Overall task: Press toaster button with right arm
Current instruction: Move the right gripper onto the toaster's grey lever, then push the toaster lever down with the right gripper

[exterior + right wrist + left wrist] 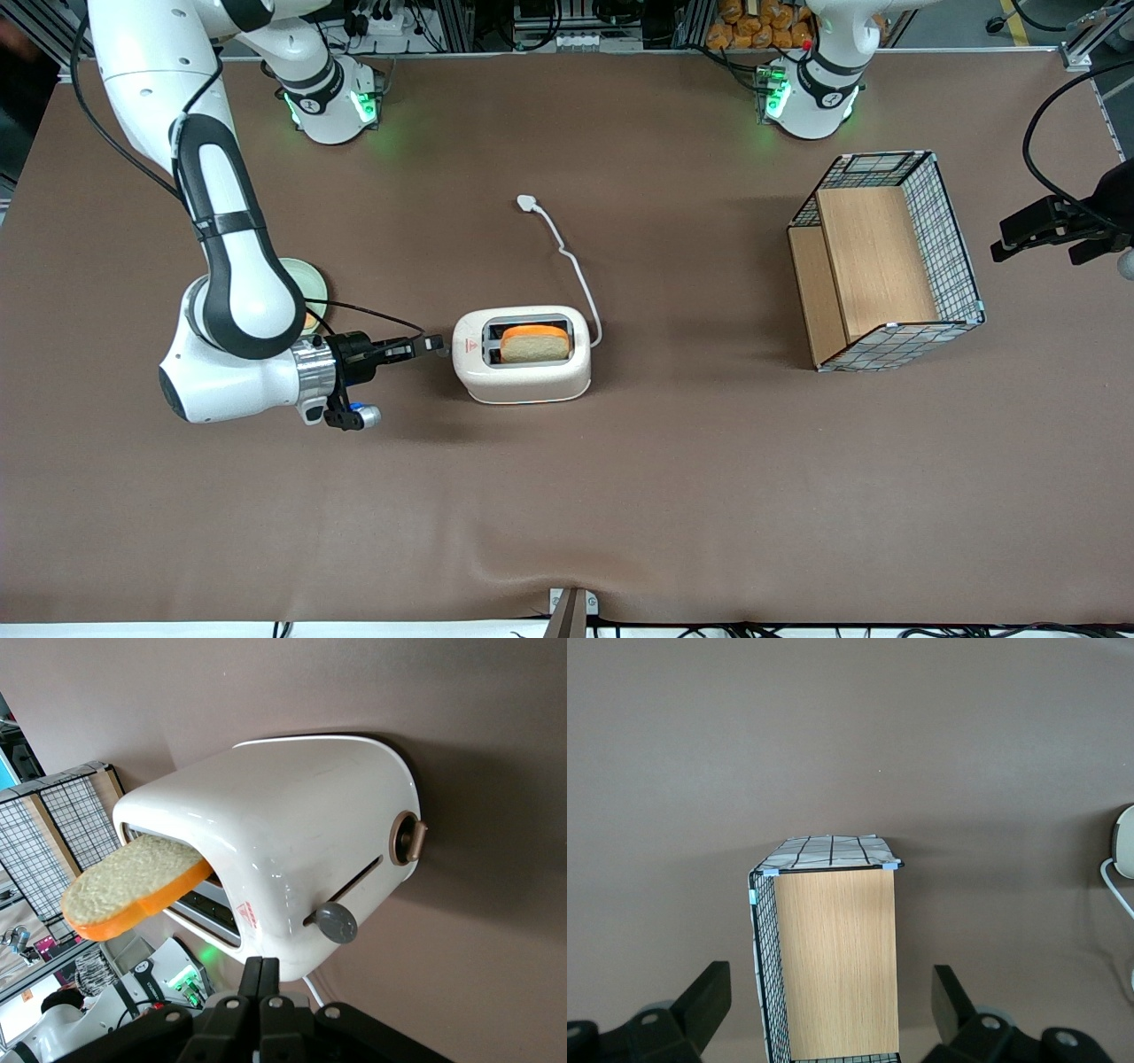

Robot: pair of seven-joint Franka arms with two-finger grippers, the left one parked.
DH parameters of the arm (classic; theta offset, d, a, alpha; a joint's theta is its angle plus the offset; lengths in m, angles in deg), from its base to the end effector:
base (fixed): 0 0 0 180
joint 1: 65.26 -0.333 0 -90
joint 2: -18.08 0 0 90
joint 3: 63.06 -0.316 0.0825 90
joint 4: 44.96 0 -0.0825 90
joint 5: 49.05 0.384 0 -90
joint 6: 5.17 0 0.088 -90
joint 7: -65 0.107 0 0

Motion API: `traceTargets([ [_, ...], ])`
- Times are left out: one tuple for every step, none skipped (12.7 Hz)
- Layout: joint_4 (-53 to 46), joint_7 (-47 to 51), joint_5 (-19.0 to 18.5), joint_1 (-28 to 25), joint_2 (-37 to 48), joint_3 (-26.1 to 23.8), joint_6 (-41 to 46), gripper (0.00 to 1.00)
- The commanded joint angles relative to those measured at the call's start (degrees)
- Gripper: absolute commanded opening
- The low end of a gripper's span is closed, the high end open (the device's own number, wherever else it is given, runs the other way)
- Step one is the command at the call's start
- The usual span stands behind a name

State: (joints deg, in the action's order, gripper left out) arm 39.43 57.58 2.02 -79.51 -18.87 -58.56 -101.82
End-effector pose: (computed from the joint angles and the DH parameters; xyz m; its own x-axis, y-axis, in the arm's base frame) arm 0.6554 0.1978 0.3007 0.9202 0.1473 -0.3627 -0.1573 -0.7092 -0.6872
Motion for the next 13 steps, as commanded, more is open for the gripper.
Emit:
traceTargets([
  [-0.98, -1.01, 1.92, -0.16, -0.92, 0.24, -1.34, 0.0],
  [-0.98, -1.01, 1.92, -0.24, -1.19, 0.24, -1.69, 0.0],
  [-0.98, -1.1, 1.92, -0.25, -1.36, 0.24, -2.13, 0.0],
  [-0.98, -1.19, 1.75, -0.25, -1.54, 0.24, -2.57, 0.0],
  [-0.89, -2.23, 1.66, -0.25, -1.63, 0.24, -3.01, 0.0],
  [-0.72, -3.03, 1.57, -0.25, -1.72, 0.24, -3.01, 0.0],
  [-0.54, -3.04, 1.48, -0.33, -1.8, 0.24, -3.01, 0.0],
  [-0.54, -3.04, 1.4, -0.33, -1.89, 0.24, -3.01, 0.0],
  [-0.46, -3.04, 1.31, -0.33, -1.98, 0.24, -2.92, 0.0],
  [-0.37, -3.12, 1.31, -0.33, -2.33, 0.24, -2.84, 0.0],
  [-0.19, -3.12, 1.22, -0.33, -2.33, 0.24, -2.83, 0.0],
  [0.51, -3.12, 1.22, -0.33, -2.33, 0.24, -2.83, 0.0],
  [0.69, -3.12, 1.22, -0.33, -2.33, 0.24, -2.92, 0.0],
])
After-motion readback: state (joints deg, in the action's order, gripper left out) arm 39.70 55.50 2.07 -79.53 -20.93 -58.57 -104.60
